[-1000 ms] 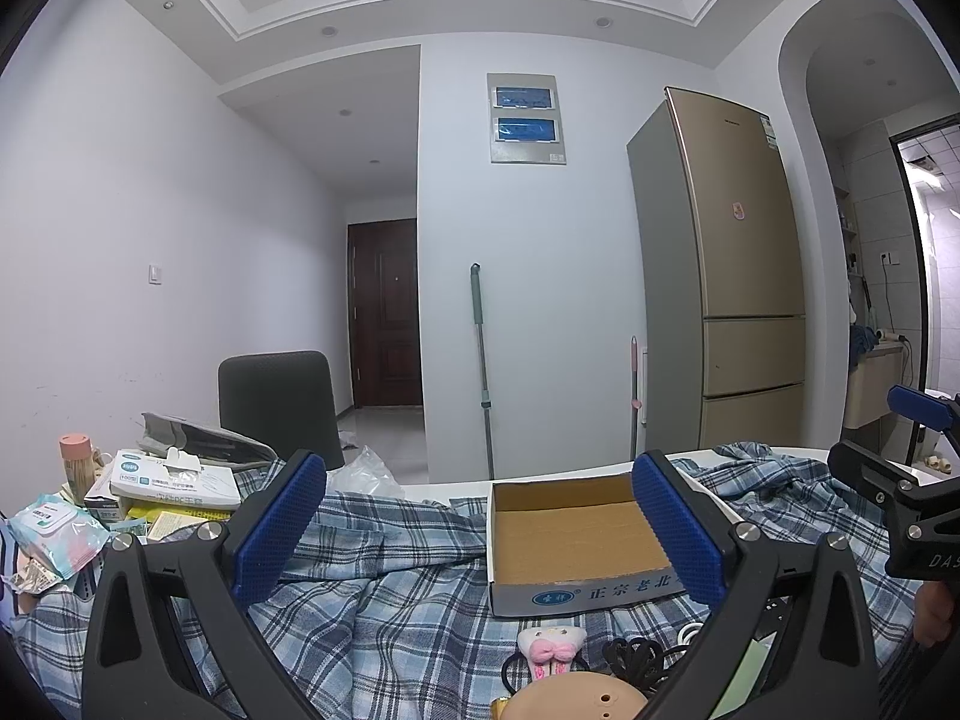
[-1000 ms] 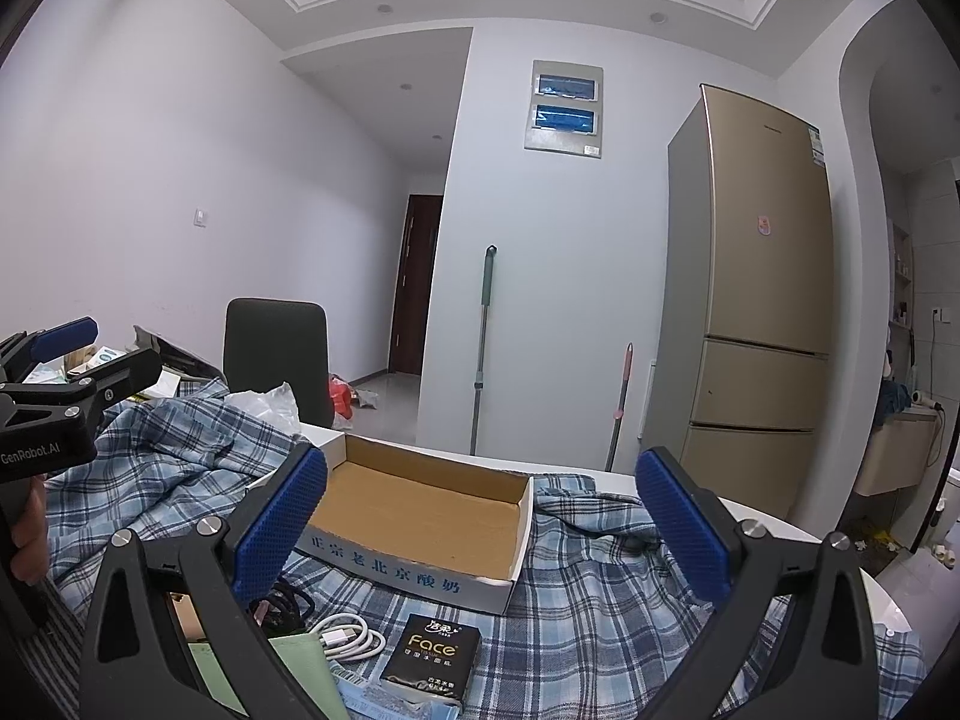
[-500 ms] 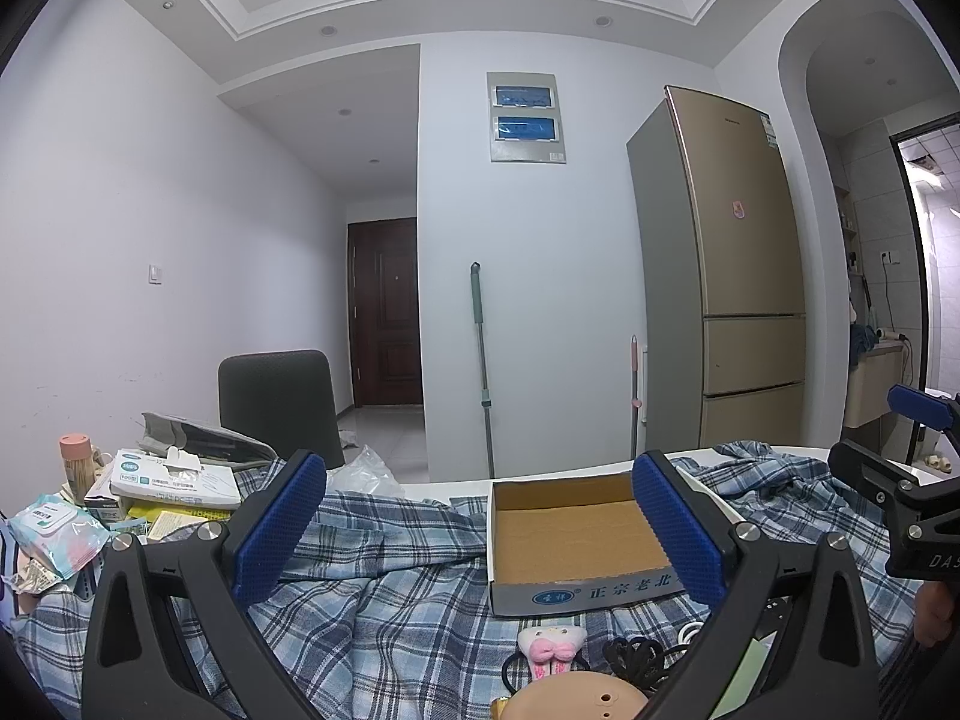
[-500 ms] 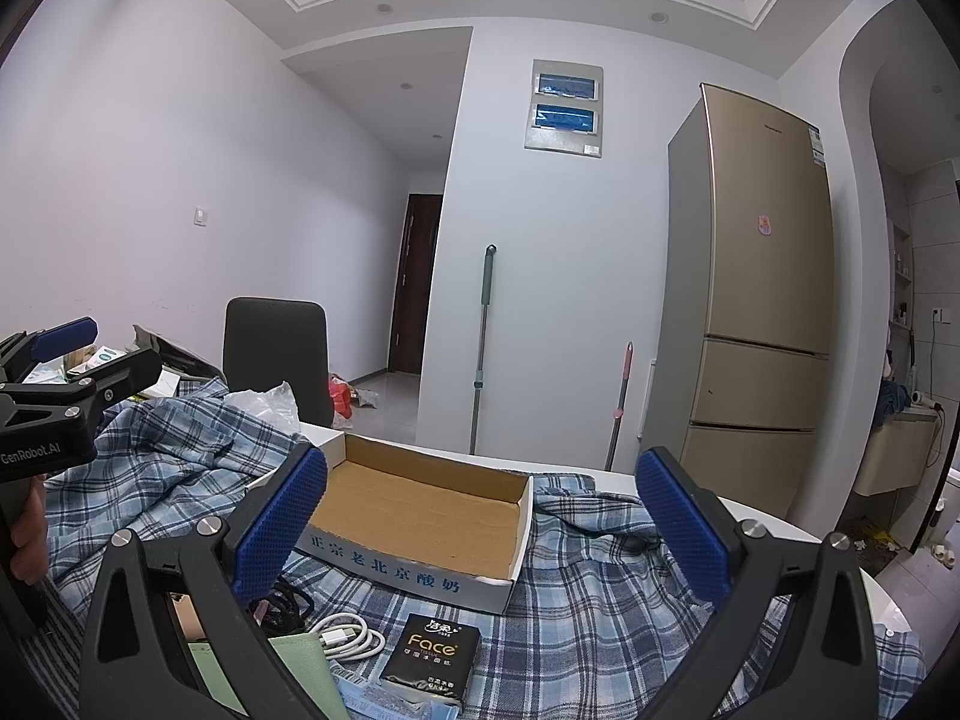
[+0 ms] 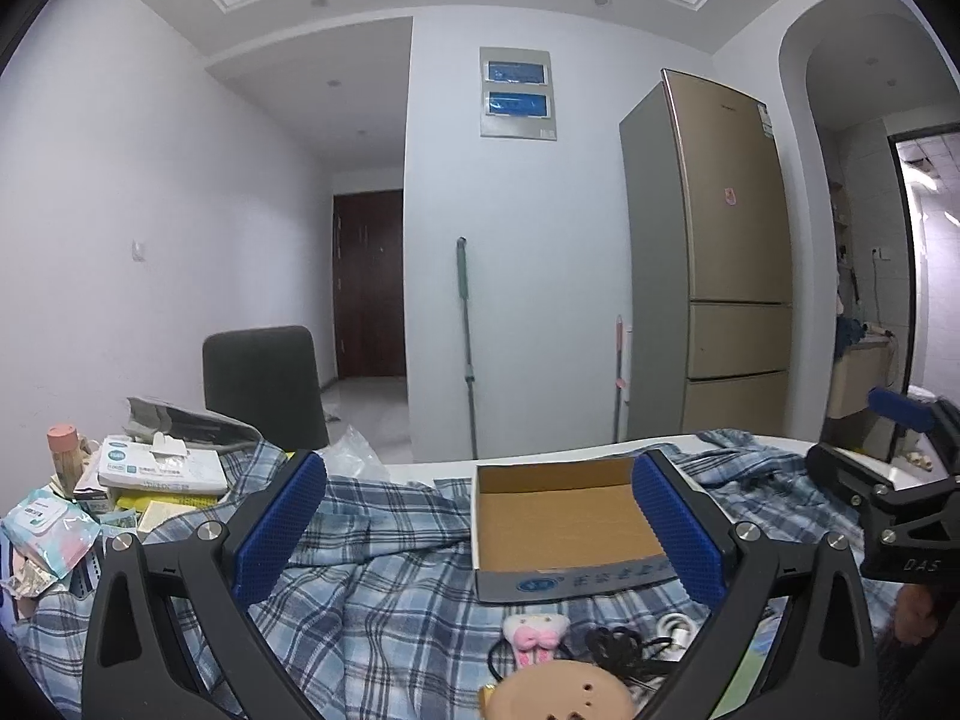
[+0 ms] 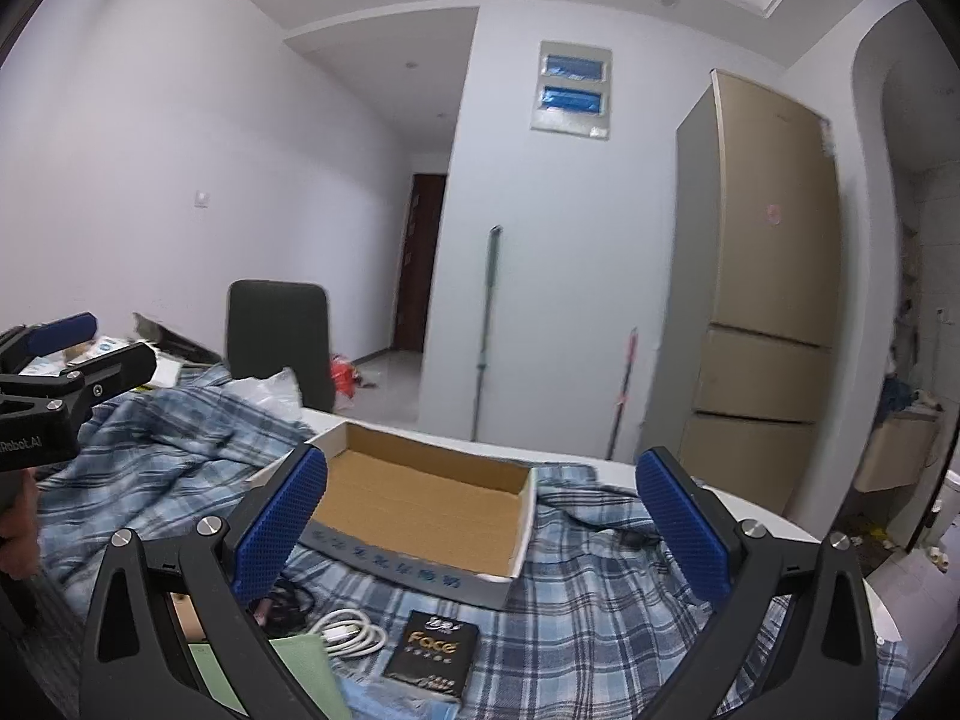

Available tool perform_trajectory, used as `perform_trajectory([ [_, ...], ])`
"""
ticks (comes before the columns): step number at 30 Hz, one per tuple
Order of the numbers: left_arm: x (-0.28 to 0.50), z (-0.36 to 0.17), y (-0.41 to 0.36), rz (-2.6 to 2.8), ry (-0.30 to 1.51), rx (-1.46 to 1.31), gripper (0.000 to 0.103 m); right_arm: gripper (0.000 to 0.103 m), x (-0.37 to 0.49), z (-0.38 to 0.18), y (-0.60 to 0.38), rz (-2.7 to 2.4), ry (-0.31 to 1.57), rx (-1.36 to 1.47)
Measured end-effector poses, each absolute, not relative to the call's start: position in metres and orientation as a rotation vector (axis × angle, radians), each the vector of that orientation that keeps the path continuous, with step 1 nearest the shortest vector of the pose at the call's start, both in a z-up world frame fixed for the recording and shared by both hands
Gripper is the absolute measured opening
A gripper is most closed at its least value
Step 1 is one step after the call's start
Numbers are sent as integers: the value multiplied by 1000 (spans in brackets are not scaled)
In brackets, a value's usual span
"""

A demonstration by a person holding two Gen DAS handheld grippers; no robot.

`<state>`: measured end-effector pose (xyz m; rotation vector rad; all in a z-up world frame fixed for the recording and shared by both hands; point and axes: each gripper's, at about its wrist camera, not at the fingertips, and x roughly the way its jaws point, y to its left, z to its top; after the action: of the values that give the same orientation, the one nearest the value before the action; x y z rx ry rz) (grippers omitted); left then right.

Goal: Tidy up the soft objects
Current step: 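Lower the left gripper onto the green felt pad and grasp it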

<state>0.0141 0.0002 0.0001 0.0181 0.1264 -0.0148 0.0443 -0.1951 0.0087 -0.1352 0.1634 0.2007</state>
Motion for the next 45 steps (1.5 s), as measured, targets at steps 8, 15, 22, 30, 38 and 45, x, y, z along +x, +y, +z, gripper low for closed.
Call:
perform_trajectory([
  [8,-14,24,2,-27,191,1,103,103,34,24,-195,307,290,-93],
  [15,-37,5,5,-18,260,17,103,103,46,-11,-191,361,494,-66],
  [22,-26,-13,9,-30,317,7,103,95,64,-32,-192,394,687,-124],
  [30,-26,-12,18,-31,315,-35,103,66,69,-56,-185,537,799,-119],
  [38,-22,-12,4,-83,340,38,102,52,74,-59,-189,459,817,-163],
  [45,-7,-23,-46,-234,468,264,92,52,67,-45,-218,311,703,-132],
])
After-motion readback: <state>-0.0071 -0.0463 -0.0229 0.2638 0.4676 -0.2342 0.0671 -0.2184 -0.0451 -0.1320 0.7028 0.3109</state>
